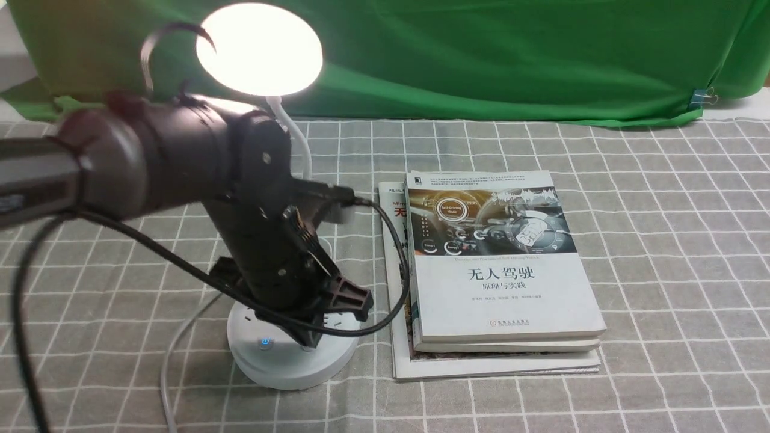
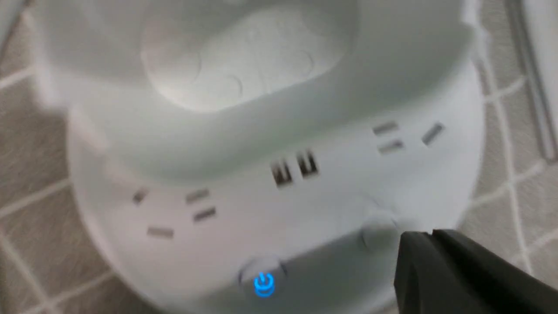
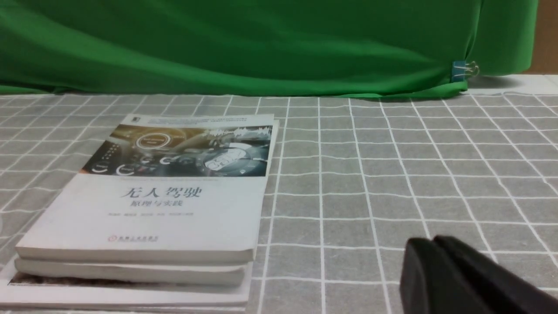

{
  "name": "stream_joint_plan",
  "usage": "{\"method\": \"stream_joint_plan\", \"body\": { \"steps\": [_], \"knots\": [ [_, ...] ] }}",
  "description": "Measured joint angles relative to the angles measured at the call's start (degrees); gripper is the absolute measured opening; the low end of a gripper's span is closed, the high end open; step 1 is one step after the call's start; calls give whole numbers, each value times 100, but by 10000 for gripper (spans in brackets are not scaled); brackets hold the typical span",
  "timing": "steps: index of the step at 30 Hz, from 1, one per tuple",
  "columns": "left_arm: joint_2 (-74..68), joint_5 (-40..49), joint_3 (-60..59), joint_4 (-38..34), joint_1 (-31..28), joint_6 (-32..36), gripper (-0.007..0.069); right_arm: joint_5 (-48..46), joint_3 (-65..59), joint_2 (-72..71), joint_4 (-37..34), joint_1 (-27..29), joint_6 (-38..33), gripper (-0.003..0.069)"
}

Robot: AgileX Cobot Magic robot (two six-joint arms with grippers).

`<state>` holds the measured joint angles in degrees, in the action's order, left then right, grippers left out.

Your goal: Turn off the desk lamp on the grey coffee tablecloth by hand.

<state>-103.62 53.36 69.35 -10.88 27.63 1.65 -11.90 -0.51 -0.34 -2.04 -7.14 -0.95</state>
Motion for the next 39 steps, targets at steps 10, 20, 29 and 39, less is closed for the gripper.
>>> {"method": "stream_joint_plan", "body": {
  "steps": [10,20,29,39],
  "knots": [
    [-91,72,26,-41,-23,65,6,0,0,0,0,0,0,35],
    [2097,-645,-1329,-238,-141,21,6,0,0,0,0,0,0,35],
    [4380,-3086,-3658,-274,-186,45,7,0,0,0,0,0,0,35],
    [5776,-5511,-5516,-79,-186,47,17,0,0,0,0,0,0,35]
  ]
}}
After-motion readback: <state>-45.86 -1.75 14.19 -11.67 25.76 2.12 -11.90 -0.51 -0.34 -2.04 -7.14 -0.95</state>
